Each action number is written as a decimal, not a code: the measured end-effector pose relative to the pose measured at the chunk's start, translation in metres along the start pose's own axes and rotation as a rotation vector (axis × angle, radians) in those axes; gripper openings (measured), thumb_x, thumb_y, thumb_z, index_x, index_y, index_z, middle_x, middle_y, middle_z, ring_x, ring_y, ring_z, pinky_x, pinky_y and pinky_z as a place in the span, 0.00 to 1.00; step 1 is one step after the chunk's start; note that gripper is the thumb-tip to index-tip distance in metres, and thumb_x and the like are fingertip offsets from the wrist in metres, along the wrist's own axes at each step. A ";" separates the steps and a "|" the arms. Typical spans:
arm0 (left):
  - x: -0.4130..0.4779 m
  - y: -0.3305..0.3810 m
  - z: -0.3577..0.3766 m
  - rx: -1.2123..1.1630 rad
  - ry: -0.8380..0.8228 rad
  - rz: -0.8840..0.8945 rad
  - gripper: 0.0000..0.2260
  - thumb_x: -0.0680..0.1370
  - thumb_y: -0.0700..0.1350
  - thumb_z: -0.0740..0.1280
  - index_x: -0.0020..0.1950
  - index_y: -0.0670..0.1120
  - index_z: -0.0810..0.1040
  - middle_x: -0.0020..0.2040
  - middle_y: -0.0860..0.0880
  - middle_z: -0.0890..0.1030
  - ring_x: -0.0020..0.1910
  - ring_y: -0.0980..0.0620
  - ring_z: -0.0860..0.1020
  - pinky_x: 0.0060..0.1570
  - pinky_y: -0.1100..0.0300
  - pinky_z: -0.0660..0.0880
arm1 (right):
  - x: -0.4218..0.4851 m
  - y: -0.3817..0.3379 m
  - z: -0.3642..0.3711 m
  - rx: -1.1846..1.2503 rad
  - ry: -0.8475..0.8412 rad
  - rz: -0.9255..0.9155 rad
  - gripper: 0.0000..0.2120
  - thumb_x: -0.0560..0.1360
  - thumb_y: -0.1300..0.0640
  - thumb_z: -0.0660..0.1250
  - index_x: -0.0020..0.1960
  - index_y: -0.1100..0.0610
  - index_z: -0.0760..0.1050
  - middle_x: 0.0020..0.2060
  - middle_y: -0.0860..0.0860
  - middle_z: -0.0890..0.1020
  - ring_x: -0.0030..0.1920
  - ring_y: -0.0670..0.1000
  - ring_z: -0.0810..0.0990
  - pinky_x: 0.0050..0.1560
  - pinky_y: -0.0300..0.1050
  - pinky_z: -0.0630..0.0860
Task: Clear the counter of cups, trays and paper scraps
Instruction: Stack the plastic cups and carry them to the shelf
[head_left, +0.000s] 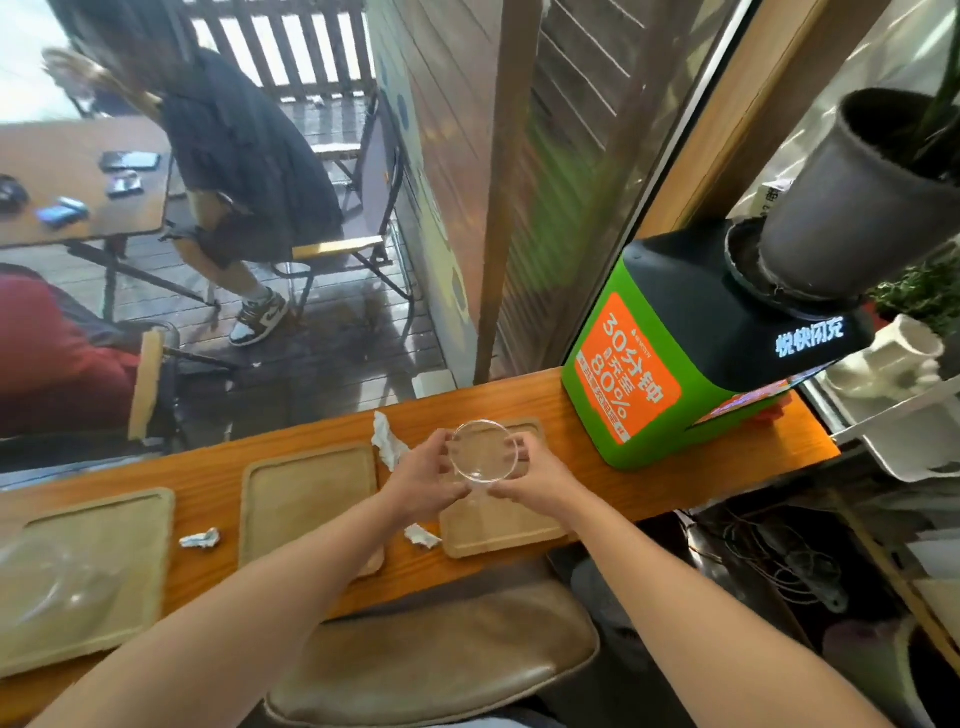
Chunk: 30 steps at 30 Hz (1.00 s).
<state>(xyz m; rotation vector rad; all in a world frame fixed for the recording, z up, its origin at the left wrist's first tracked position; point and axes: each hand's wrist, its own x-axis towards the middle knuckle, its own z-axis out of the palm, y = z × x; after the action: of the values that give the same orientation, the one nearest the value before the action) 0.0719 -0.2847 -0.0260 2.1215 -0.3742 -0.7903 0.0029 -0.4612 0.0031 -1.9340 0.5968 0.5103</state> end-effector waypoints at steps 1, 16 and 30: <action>-0.007 -0.002 -0.012 -0.011 0.035 0.001 0.30 0.70 0.45 0.78 0.68 0.51 0.70 0.60 0.52 0.79 0.56 0.52 0.80 0.49 0.60 0.80 | 0.002 -0.012 0.006 0.003 -0.028 -0.015 0.32 0.68 0.55 0.79 0.66 0.47 0.67 0.63 0.50 0.76 0.60 0.52 0.78 0.59 0.54 0.80; -0.154 -0.109 -0.203 -0.091 0.550 0.021 0.26 0.68 0.44 0.76 0.65 0.48 0.75 0.56 0.49 0.79 0.53 0.51 0.78 0.52 0.60 0.77 | -0.015 -0.190 0.196 0.053 -0.286 -0.273 0.29 0.69 0.61 0.79 0.66 0.55 0.70 0.60 0.58 0.79 0.57 0.58 0.82 0.56 0.59 0.81; -0.262 -0.229 -0.327 -0.098 0.599 0.053 0.26 0.70 0.50 0.77 0.66 0.49 0.74 0.55 0.49 0.78 0.53 0.53 0.78 0.50 0.58 0.79 | -0.059 -0.276 0.375 0.050 -0.356 -0.301 0.34 0.69 0.59 0.79 0.70 0.56 0.66 0.62 0.57 0.75 0.59 0.57 0.80 0.58 0.59 0.81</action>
<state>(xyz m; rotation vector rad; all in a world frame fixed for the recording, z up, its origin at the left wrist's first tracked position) 0.0841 0.1861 0.0523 2.1250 -0.0667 -0.1158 0.0904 -0.0070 0.0796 -1.7875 0.0867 0.6197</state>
